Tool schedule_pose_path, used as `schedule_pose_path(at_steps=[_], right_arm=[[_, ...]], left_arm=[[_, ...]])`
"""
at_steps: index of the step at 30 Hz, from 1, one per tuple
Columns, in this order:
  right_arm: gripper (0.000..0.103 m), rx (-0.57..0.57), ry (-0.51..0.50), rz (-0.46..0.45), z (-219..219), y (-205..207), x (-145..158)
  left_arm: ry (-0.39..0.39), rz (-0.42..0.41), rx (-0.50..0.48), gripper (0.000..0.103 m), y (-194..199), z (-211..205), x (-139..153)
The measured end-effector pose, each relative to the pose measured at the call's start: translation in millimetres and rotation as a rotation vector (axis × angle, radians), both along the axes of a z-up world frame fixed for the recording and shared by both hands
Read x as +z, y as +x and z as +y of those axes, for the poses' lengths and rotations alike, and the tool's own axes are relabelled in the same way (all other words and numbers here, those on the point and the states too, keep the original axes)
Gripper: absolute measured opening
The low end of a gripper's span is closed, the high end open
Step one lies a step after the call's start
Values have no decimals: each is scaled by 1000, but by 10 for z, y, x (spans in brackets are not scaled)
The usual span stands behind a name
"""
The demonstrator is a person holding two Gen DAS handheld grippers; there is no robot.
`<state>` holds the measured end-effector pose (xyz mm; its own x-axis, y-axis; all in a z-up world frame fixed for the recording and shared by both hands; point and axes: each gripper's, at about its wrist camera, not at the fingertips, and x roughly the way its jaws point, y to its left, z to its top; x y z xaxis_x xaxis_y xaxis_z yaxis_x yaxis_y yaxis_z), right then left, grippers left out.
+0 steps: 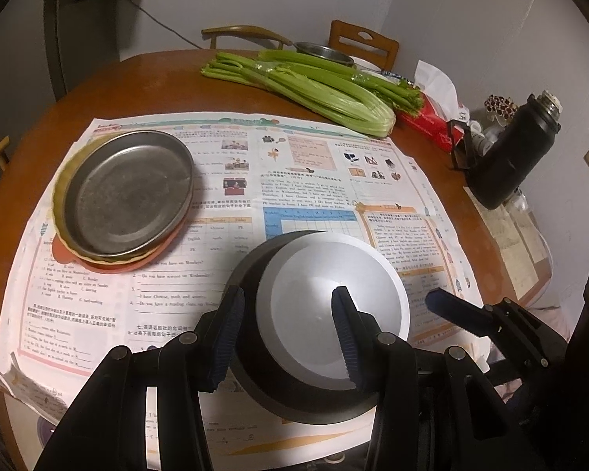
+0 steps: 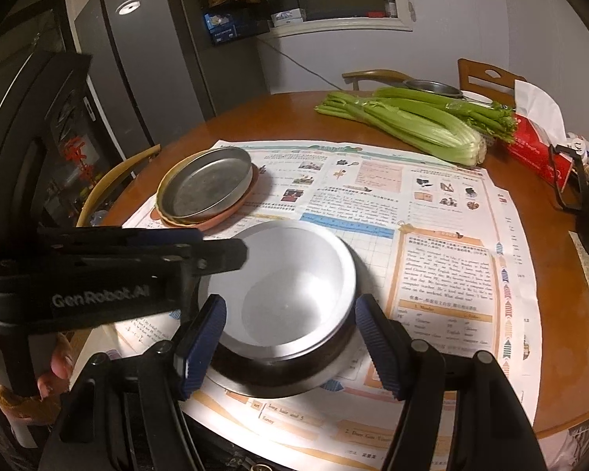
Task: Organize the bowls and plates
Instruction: 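Grasp the steel bowl rim with the left gripper and lift the nested stack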
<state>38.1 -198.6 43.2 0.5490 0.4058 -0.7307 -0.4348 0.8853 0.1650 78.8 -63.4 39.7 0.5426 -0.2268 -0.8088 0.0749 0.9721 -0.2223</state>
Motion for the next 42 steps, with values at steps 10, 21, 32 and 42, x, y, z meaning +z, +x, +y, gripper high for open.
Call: schedule_pose_path(at_steps=[10, 21, 32, 42], right_arm=[[69, -54, 27, -17, -170, 28, 71], [69, -82, 64, 98, -269, 212, -217], [69, -58, 92, 165, -194, 248, -379], [70, -42, 62, 149, -69, 230, -412]], left_arm=[[25, -19, 26, 49, -55, 100, 32], [-11, 22, 31, 50, 9, 127, -186], [-30, 68, 69, 52, 113, 219, -401], [-53, 90, 58, 55, 176, 193, -516]])
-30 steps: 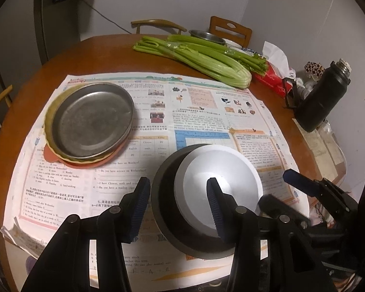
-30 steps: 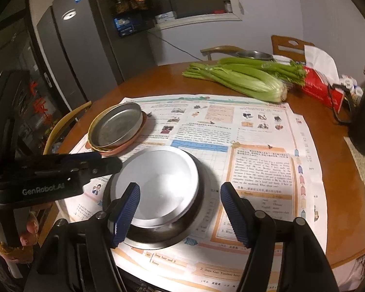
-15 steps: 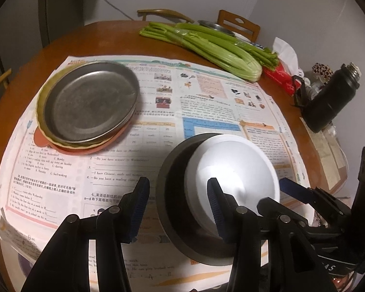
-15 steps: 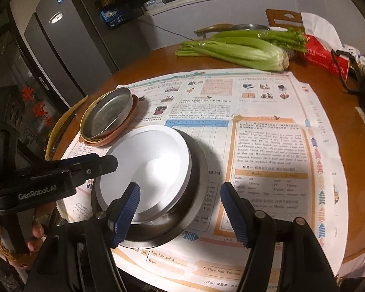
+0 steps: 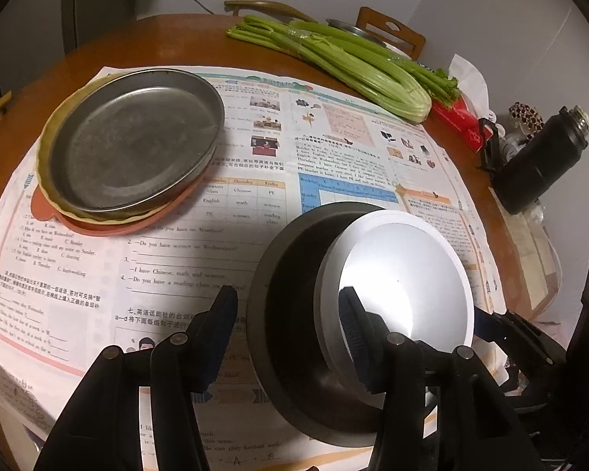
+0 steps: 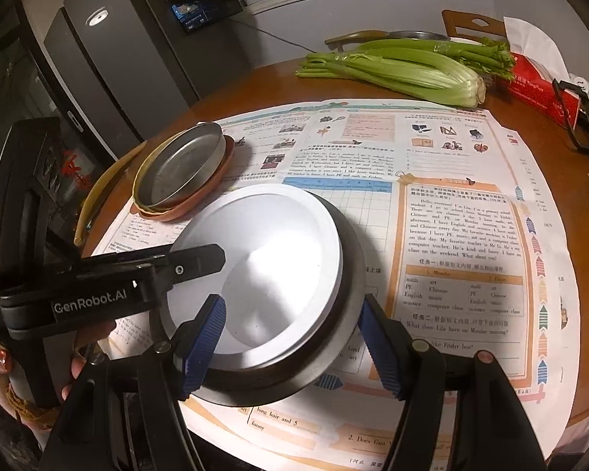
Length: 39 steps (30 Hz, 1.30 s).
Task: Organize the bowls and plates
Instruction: 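Grasp the steel bowl rim with the left gripper and lift the nested stack, then carry the nested bowl stack with the left gripper over the grey metal pan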
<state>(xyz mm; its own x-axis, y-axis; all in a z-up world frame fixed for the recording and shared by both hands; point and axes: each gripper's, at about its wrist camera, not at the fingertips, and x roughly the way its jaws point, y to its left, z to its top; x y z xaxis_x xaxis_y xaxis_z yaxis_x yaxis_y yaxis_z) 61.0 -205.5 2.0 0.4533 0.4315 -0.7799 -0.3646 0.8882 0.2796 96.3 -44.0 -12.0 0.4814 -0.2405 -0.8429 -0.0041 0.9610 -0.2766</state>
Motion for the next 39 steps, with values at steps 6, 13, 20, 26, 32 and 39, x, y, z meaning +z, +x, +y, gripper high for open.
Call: schedule_pose_path(at_steps=[6, 13, 20, 26, 32, 39], right_arm=[[71, 17, -6, 2, 64, -5, -33], [71, 34, -26, -10, 189, -16, -51], [72, 43, -42, -20, 277, -25, -13], [72, 79, -43, -63, 431, -81, 157], [72, 102, -36, -101, 570, -160, 273], [72, 109, -46, -103, 615, -192, 307]], left_arm=[[21, 16, -3, 56, 20, -44, -95], [17, 14, -1, 56, 18, -30, -124], [15, 7, 17, 56, -23, 51, -86], [18, -53, 50, 56, -140, 220, 110], [26, -89, 76, 56, -247, 365, 241], [19, -98, 80, 56, -305, 410, 269]])
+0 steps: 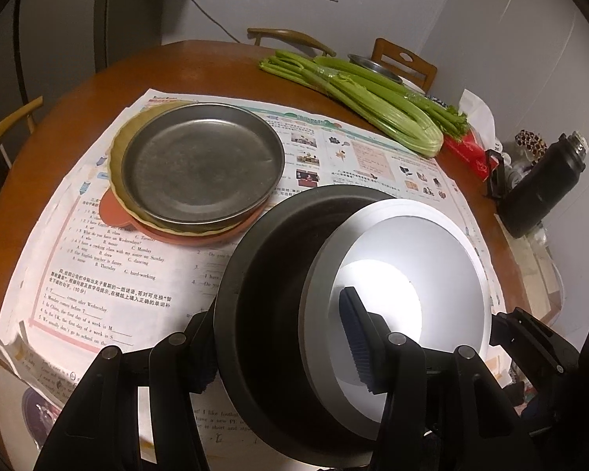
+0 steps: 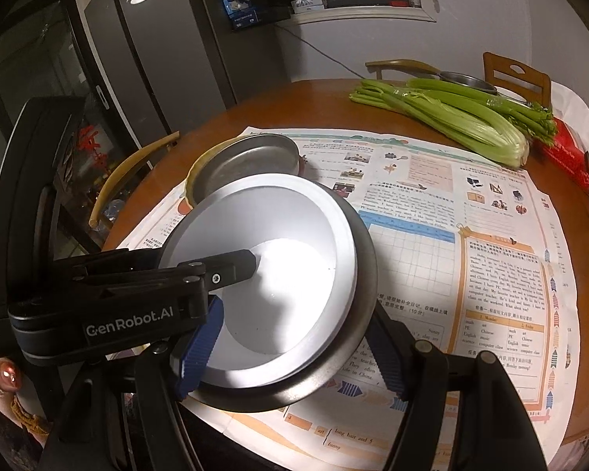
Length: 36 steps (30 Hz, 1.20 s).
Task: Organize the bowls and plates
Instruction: 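Carry the nested bowl stack with the left gripper over the grey metal pan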
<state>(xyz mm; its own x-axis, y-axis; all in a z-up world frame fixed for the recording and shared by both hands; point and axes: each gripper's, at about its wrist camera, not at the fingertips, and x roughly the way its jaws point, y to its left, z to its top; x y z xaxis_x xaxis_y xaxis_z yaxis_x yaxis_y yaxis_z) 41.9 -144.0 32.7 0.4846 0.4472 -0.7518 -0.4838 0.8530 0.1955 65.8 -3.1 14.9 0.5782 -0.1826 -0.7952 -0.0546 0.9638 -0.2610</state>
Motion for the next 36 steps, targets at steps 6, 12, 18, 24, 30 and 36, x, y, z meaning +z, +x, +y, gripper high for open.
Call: schedule_pose_path(at_steps=[6, 12, 18, 24, 30, 36], right_arm=[[72, 7, 8, -23, 47, -52, 87], [72, 39, 5, -42, 178, -21, 212], [72, 80, 11, -72, 419, 145, 352], [72, 111, -3, -93, 760, 459, 372], [72, 128, -42, -84, 1076, 828, 273], [72, 114, -64, -71, 1236, 1026, 130]], left_arm=[[4, -36, 16, 56, -94, 59, 115], [-19, -65, 52, 57, -125, 240, 232], [-17, -103, 91, 57, -6, 484, 372], [4, -119, 126, 57, 285, 771, 389], [-4, -97, 144, 57, 624, 1038, 247], [19, -75, 133, 57, 855, 1132, 116]])
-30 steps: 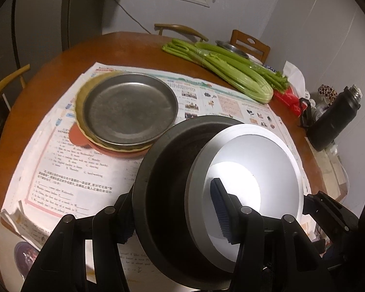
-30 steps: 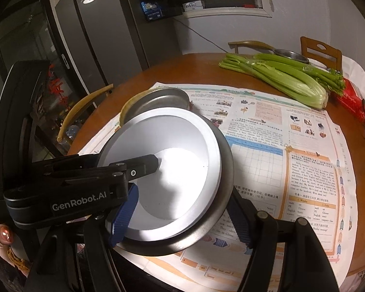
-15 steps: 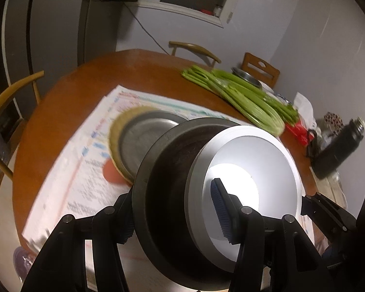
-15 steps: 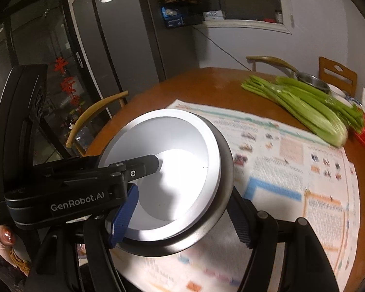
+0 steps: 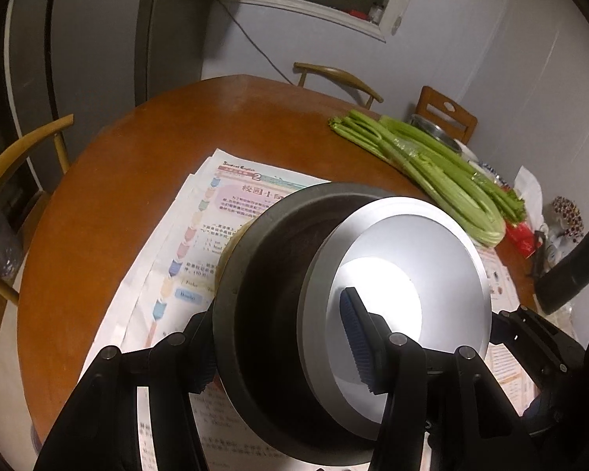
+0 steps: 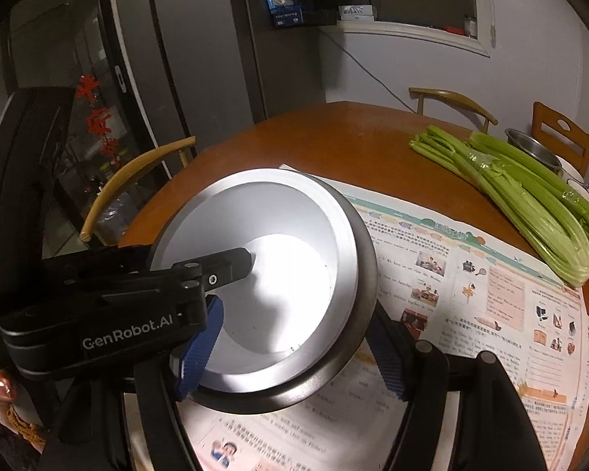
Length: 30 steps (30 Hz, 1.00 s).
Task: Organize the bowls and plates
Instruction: 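Carry the nested bowl stack with the left gripper over the grey metal pan, then lower the bowl stack onto the grey pan and open the left gripper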
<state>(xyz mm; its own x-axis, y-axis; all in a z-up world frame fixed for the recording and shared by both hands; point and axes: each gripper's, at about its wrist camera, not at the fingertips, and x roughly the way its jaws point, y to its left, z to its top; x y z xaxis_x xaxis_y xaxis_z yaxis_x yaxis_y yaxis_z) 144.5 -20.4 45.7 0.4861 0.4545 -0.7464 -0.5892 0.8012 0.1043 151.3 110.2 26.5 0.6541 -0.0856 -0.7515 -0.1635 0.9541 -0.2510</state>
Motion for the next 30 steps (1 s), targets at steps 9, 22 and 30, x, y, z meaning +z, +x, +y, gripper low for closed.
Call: schedule_pose_path(at_steps=[9, 22, 30], right_arm=[[72, -32, -13, 42, 2, 149, -236], [72, -72, -27, -2, -64, 139, -209], [72, -102, -2, -33, -196, 72, -73]], left_arm=[[-5, 15, -23, 57, 157, 11, -195], [-8, 1, -8, 57, 104, 24, -178], [56, -36, 59, 57, -81, 79, -2]])
